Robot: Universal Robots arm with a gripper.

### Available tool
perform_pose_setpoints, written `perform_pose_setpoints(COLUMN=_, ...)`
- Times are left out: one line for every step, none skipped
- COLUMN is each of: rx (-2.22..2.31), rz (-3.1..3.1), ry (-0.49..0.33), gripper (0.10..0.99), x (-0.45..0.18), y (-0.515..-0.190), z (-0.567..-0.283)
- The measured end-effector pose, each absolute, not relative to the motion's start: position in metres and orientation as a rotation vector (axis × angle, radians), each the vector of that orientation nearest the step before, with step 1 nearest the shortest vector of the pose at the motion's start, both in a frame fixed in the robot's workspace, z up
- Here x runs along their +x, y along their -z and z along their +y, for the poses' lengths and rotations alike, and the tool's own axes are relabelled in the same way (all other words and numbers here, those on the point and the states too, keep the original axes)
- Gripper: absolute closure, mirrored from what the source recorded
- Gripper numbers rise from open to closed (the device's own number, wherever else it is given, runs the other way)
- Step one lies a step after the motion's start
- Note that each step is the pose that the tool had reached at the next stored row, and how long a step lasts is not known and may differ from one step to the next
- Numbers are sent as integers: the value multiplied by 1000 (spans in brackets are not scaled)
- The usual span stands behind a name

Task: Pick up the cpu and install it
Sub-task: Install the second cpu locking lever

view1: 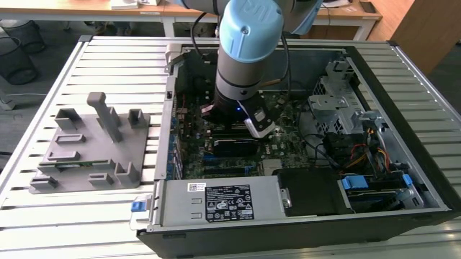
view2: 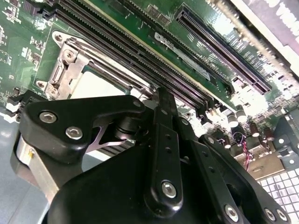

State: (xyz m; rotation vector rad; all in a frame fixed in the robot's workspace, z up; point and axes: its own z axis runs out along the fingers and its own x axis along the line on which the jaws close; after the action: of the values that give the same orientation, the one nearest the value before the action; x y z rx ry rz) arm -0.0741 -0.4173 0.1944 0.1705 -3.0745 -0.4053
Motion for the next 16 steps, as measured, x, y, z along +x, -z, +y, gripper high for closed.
perform_pose_setpoints(rx=171, rz=-3074, ry=411, gripper=980, x=-74, y=-194, z=-417)
perform_pose_setpoints(rx=171, rz=-3073, ry=417, gripper=980, x=-75, y=-194, z=-417)
perform_pose_setpoints(rx=171, rz=-3073, ry=424, gripper=980, x=-75, y=-194, z=-417)
perform_pose_setpoints(rx=171, rz=-3072, ry=429, gripper=980, x=-75, y=-194, z=-417)
perform_pose_setpoints(rx=171, rz=-3072, ry=433, gripper=980, x=-75, y=-193, z=-417)
perform_pose_setpoints(rx=171, rz=-3072, ry=435, gripper=980, x=-76, y=-193, z=-417)
perform_pose_setpoints(rx=171, rz=-3071, ry=436, gripper=980, x=-76, y=-193, z=-417)
perform_pose_setpoints(rx=171, rz=-3071, ry=438, gripper=980, x=-76, y=-192, z=-417)
perform_pose_setpoints(rx=171, rz=-3071, ry=439, gripper=980, x=-76, y=-192, z=-417)
perform_pose_setpoints(rx=171, rz=-3071, ry=440, gripper=980, x=-76, y=-191, z=-417)
perform_pose_setpoints(rx=171, rz=-3071, ry=442, gripper=980, x=-76, y=-191, z=-417)
perform_pose_setpoints(rx=171, rz=-3071, ry=443, gripper=980, x=-76, y=-191, z=-417)
perform_pose_setpoints(rx=171, rz=-3071, ry=445, gripper=980, x=-77, y=-190, z=-417)
perform_pose_setpoints(rx=171, rz=-3070, ry=446, gripper=980, x=-77, y=-190, z=-417)
perform_pose_setpoints(rx=171, rz=-3070, ry=449, gripper=980, x=-77, y=-190, z=-417)
perform_pose_setpoints(rx=171, rz=-3070, ry=451, gripper=980, x=-77, y=-190, z=-417)
